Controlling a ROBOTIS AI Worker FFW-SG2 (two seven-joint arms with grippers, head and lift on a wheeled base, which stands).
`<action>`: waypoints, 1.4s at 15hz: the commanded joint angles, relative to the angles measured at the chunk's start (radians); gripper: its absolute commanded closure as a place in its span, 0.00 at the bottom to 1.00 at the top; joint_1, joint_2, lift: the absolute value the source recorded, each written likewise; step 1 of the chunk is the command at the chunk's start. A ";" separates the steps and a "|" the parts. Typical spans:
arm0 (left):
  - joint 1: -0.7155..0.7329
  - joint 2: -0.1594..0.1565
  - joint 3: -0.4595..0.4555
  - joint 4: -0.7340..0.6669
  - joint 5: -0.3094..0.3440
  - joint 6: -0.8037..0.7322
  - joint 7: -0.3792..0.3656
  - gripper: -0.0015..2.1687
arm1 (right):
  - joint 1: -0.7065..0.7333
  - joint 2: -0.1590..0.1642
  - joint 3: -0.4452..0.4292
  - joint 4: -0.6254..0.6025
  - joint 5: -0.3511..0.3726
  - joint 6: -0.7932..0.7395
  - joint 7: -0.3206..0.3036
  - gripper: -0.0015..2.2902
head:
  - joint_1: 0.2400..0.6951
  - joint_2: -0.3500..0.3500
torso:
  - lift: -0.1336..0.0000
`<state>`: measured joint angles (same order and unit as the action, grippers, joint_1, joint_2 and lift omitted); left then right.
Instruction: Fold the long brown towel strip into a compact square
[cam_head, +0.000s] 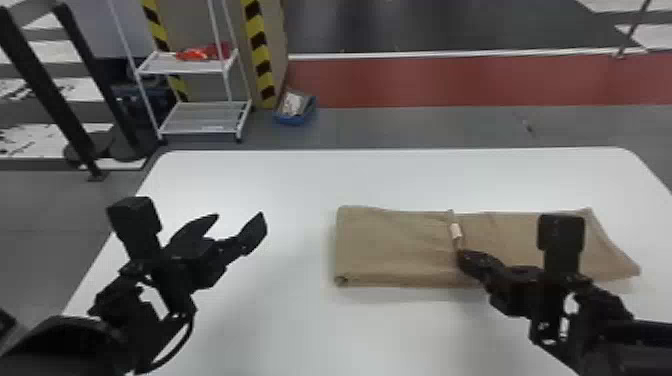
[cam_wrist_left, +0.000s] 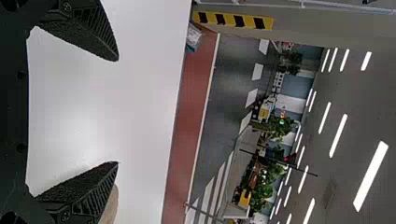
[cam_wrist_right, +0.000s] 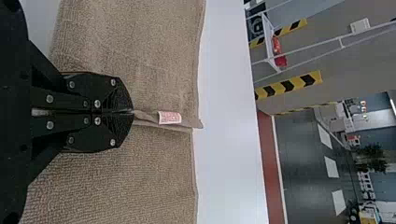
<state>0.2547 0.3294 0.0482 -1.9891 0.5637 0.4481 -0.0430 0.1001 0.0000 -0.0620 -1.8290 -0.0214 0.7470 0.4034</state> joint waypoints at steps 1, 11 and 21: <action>-0.008 0.002 -0.001 0.001 -0.001 0.005 0.000 0.05 | 0.020 0.001 -0.004 -0.033 -0.020 -0.011 0.002 0.41 | 1.00 0.62 | 0.07; -0.015 0.008 -0.001 0.015 0.001 0.005 -0.002 0.05 | -0.106 0.001 -0.016 0.031 0.029 0.056 -0.025 0.26 | 1.00 0.60 | 0.07; -0.038 0.011 0.001 0.036 0.007 0.005 -0.003 0.05 | -0.143 0.001 0.011 0.088 0.034 0.099 -0.025 0.35 | 1.00 0.61 | 0.07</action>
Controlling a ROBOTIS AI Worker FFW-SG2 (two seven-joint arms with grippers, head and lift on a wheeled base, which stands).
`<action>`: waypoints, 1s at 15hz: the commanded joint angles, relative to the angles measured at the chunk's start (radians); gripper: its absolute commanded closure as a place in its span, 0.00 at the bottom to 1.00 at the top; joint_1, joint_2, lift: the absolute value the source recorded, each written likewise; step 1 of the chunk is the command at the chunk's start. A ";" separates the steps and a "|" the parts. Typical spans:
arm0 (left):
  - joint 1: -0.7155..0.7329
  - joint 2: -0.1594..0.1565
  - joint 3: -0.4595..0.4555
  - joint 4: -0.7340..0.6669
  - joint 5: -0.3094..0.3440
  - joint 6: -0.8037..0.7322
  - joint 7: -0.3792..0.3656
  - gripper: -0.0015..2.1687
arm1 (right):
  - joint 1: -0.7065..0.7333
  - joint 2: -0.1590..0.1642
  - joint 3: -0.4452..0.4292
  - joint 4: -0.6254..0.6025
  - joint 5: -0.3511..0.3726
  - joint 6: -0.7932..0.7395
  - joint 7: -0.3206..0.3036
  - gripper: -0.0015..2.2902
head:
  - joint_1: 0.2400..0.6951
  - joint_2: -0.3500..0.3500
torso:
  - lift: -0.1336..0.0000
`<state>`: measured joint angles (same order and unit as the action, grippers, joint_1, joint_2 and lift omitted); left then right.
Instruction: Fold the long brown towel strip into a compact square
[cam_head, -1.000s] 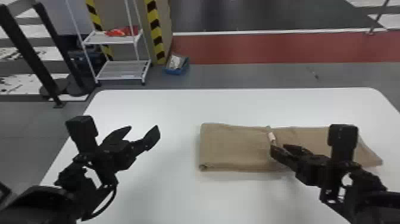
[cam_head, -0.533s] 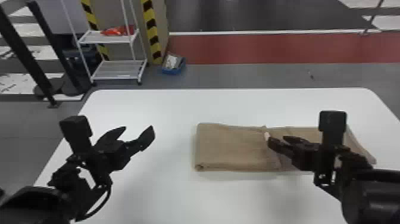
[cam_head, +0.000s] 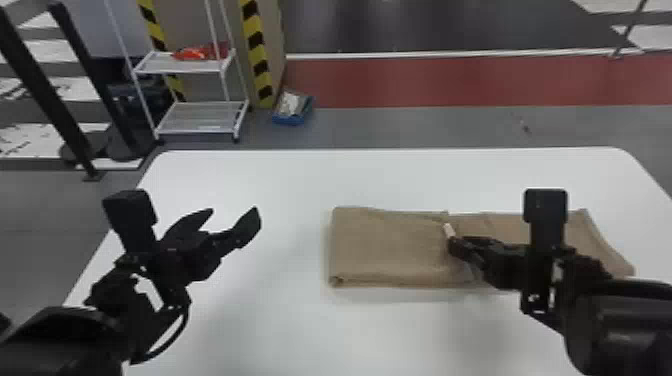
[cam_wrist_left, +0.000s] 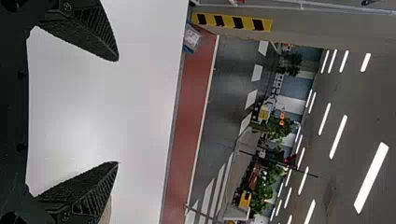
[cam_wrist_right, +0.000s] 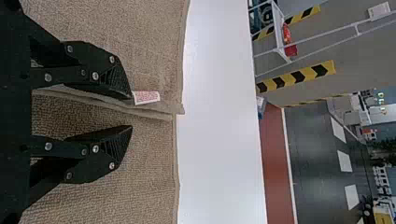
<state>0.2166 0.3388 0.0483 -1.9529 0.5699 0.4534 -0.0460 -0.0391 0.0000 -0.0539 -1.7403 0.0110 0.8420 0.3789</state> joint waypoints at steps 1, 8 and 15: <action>0.000 0.003 0.001 0.000 0.002 0.000 0.000 0.05 | -0.012 0.001 0.005 -0.001 0.003 0.007 0.000 0.35 | 1.00 0.62 | 0.07; 0.000 0.005 0.001 0.002 0.002 0.000 0.000 0.05 | -0.013 0.001 0.014 0.010 -0.020 0.007 0.011 0.35 | 1.00 0.63 | 0.07; 0.004 0.005 0.002 -0.001 0.005 0.000 0.000 0.05 | 0.008 0.001 0.017 -0.030 -0.052 -0.008 0.037 0.62 | 1.00 0.66 | 0.07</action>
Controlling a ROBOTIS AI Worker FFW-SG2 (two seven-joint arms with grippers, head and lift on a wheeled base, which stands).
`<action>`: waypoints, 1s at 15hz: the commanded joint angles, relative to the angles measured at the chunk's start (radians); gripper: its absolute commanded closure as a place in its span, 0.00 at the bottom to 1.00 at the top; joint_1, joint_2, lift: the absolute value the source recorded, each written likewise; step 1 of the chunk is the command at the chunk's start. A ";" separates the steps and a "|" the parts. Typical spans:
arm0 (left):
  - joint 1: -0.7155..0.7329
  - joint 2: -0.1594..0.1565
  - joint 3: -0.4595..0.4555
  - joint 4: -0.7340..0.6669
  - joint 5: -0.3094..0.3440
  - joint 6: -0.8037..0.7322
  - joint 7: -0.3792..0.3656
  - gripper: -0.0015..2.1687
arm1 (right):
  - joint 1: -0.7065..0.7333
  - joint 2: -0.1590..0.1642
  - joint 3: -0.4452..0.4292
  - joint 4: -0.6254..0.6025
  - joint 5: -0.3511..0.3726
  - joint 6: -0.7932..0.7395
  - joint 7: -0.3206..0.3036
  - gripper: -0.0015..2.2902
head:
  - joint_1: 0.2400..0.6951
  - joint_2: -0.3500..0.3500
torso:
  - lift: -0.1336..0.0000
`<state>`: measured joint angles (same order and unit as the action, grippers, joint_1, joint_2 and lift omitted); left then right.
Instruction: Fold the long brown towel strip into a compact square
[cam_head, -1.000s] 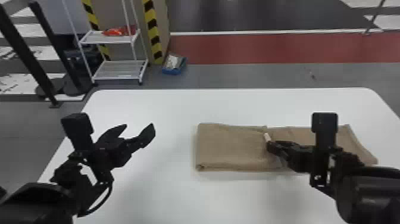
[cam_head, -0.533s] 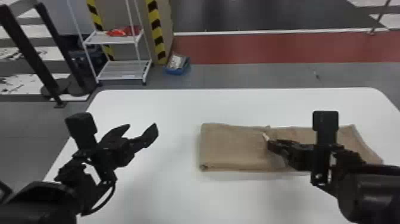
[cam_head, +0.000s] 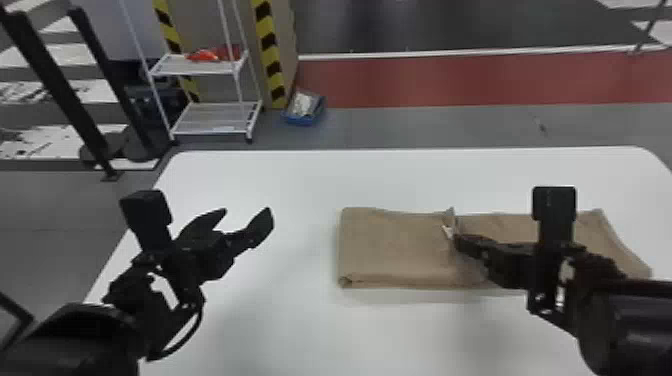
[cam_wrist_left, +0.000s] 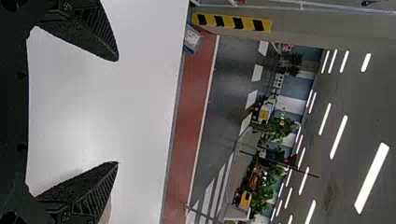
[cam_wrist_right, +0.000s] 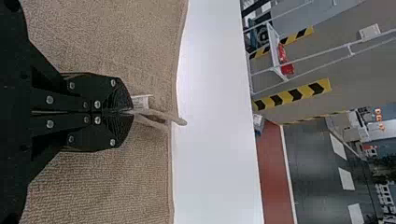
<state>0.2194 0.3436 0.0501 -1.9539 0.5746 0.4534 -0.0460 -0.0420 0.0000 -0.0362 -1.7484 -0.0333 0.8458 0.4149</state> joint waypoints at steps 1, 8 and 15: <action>0.003 0.000 0.001 0.000 0.001 0.000 0.000 0.05 | 0.022 0.001 -0.004 -0.043 -0.025 -0.021 0.008 0.62 | 1.00 0.66 | 0.07; 0.009 0.000 0.010 -0.007 -0.001 0.003 0.000 0.05 | 0.108 0.001 -0.194 -0.244 -0.215 0.022 0.015 0.62 | 1.00 0.65 | 0.07; 0.018 -0.008 0.004 -0.011 -0.007 0.003 0.006 0.05 | 0.079 -0.011 -0.232 -0.112 -0.198 0.022 0.027 0.62 | 1.00 0.53 | 0.07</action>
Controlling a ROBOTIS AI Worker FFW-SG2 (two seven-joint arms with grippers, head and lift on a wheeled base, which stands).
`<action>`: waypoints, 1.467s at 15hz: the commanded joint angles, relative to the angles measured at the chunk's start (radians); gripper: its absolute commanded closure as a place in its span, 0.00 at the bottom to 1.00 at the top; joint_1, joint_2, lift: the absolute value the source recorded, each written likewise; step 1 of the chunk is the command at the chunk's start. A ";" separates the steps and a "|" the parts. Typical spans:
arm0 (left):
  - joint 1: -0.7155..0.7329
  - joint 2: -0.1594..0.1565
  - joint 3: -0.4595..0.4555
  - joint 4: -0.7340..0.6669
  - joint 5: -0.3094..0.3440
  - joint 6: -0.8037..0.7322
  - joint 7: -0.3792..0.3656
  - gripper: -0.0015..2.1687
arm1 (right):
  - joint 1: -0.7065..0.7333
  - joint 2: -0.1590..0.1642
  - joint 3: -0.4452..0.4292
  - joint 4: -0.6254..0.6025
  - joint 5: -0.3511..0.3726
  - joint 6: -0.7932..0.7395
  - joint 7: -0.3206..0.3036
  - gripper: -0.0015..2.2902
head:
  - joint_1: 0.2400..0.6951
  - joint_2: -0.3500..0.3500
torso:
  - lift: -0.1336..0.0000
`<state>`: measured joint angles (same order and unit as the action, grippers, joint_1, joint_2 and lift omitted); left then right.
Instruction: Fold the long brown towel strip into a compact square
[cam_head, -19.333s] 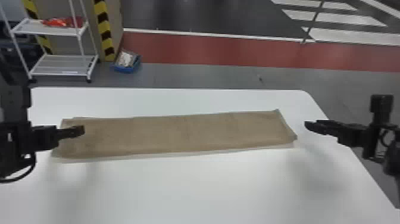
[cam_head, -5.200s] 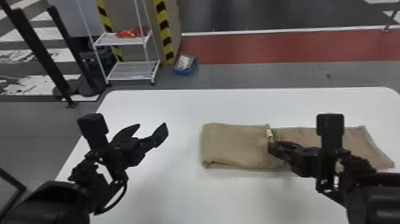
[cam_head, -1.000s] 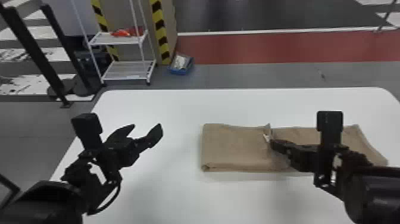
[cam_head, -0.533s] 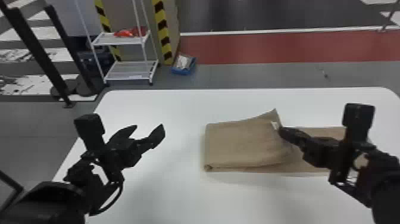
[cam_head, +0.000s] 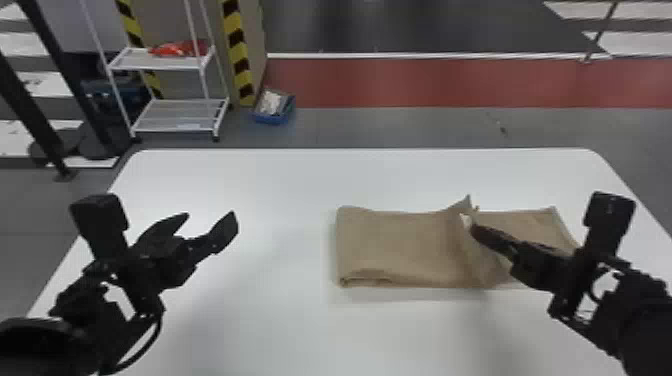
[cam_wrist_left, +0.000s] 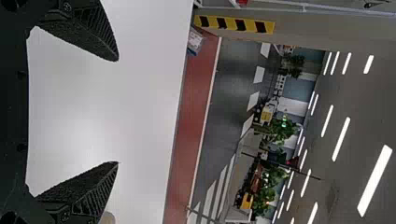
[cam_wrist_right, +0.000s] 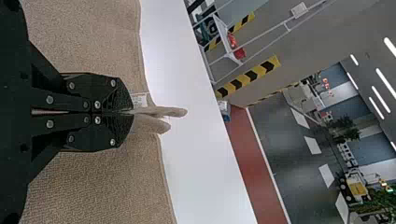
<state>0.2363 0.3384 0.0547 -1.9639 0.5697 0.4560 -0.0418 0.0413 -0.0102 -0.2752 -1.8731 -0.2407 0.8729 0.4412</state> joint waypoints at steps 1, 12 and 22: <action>0.001 -0.002 0.002 -0.003 -0.002 0.000 0.005 0.05 | -0.001 -0.004 -0.001 0.011 0.001 0.001 0.007 0.62 | 1.00 0.53 | 0.07; -0.005 -0.015 -0.007 0.003 -0.028 0.031 0.011 0.05 | -0.032 -0.137 -0.133 0.089 -0.091 0.004 0.047 0.62 | 1.00 0.37 | 0.07; -0.022 -0.016 -0.006 -0.001 -0.045 0.043 0.014 0.05 | -0.054 -0.185 -0.222 0.078 -0.178 -0.002 0.067 0.62 | 1.00 0.36 | 0.07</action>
<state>0.2183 0.3207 0.0479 -1.9651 0.5245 0.4976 -0.0276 -0.0019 -0.1744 -0.4978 -1.8174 -0.4305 0.8679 0.4999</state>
